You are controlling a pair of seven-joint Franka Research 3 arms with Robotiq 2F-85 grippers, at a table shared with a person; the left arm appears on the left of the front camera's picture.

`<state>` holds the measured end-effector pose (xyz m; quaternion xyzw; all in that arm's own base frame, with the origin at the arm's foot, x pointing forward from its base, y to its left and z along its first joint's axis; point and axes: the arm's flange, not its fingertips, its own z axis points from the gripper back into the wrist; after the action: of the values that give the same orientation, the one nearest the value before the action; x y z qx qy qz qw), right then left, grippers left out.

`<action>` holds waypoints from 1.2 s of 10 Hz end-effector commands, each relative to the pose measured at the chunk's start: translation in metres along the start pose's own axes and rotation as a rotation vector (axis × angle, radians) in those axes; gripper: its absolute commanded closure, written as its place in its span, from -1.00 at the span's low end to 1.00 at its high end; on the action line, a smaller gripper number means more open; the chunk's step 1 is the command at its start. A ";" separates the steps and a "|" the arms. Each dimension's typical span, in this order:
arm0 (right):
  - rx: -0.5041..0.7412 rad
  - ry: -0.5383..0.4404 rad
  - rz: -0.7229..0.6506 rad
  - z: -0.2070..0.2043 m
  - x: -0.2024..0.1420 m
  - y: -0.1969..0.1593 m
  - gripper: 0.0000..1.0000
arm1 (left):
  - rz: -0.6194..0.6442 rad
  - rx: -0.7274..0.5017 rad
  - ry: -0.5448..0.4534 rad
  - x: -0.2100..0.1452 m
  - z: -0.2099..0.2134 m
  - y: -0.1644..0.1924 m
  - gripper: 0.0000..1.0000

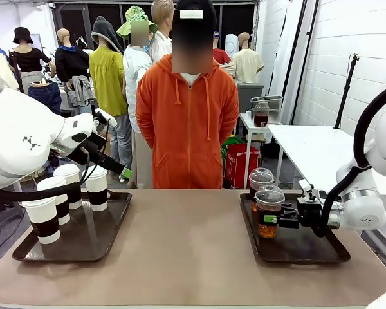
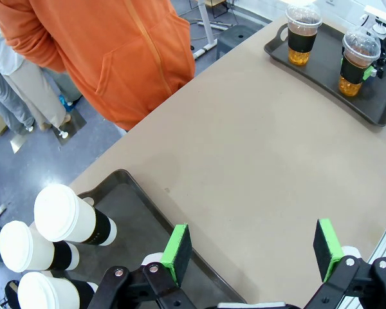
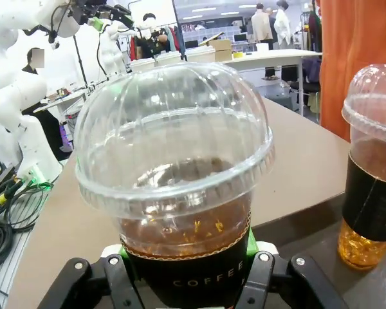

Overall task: Distribute the coffee onto the tray.
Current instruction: Pick up another iced Americano from the middle of the table and place it on the right Handle tray.

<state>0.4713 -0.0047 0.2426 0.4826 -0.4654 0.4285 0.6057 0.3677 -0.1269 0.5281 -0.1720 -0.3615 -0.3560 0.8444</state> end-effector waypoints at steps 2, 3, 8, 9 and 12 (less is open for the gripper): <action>-0.015 -0.026 0.017 -0.005 0.001 -0.006 -0.29 | 0.003 -0.007 -0.001 -0.001 0.000 0.001 -1.00; -0.019 -0.019 0.009 -0.006 0.000 -0.007 -0.29 | 0.003 -0.007 -0.001 -0.001 0.000 0.001 -1.00; -0.015 0.019 -0.033 -0.010 -0.005 -0.006 -0.50 | 0.003 -0.007 -0.001 -0.001 0.000 0.001 -1.00; -0.017 0.029 -0.046 -0.009 -0.006 -0.006 -0.90 | 0.003 -0.007 -0.001 -0.001 0.000 0.001 -1.00; -0.026 0.049 -0.071 -0.005 -0.004 -0.001 -1.00 | 0.003 -0.007 -0.001 -0.001 0.000 0.001 -1.00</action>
<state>0.4729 -0.0017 0.2323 0.4831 -0.4488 0.4175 0.6252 0.3677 -0.1269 0.5280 -0.1720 -0.3615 -0.3560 0.8444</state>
